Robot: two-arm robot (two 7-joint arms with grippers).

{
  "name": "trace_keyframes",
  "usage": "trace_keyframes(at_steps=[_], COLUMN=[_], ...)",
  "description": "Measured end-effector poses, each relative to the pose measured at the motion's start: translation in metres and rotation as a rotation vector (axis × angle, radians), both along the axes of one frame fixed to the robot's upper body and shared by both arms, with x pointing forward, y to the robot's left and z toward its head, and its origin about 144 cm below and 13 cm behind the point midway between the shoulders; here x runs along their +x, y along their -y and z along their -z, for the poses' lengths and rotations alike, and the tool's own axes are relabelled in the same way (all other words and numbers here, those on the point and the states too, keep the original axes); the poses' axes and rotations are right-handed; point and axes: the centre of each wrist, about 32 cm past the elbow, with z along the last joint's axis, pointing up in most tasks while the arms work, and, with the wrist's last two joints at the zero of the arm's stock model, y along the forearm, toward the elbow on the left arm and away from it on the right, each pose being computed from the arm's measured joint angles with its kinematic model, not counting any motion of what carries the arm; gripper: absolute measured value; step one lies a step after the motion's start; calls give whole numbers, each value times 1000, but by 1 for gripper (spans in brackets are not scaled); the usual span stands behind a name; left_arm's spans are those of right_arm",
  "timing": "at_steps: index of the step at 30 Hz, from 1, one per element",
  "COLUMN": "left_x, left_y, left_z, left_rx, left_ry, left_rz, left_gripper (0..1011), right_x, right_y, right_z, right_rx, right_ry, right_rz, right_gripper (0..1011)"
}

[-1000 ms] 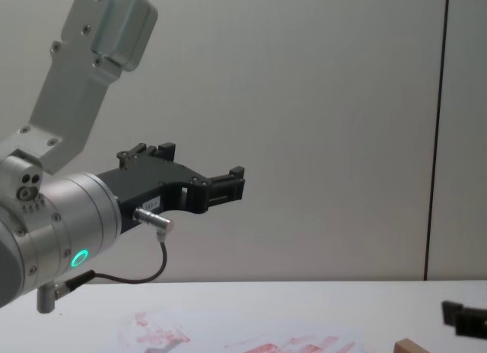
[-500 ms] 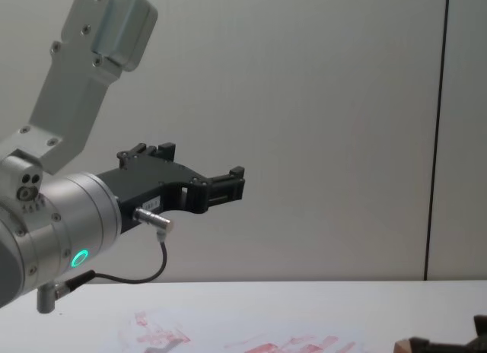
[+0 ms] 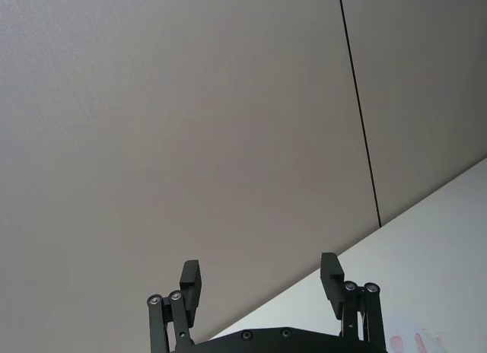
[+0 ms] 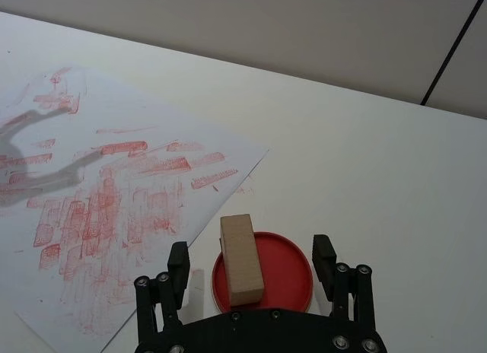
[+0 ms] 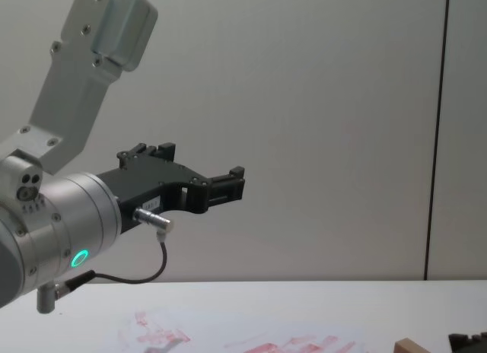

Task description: Use the one hand to pick up the stamp and affix it onto the A4 paper.

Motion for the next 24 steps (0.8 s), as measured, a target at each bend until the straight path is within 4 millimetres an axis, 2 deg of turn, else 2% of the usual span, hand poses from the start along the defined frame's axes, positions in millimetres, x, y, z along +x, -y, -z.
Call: trace_keyframes(at_steps=[5,10,13,19,23,24], left_x=[0,0,0,0,0,0], left_y=[0,0,0,0,0,0], left_z=[0,0,0,0,0,0], left_rx=[0,0,0,0,0,0], left_ry=[0,0,0,0,0,0], left_rz=[0,0,0,0,0,0], left_gripper=[1001,1001,1001,1001,1001,1001], right_x=[4,7,8,10,11,11], right_y=[-4,-6,-7,-8,-9,-9], right_z=[3,5,5,6,6,6], right_rx=[-5,-9,-10,-11,-13,-13], right_ry=[-4,-7,-8,-9,-9,-9], right_rz=[-5,-10,-11,-14,-15,-15], right_gripper=[930,784,731,491,420,349])
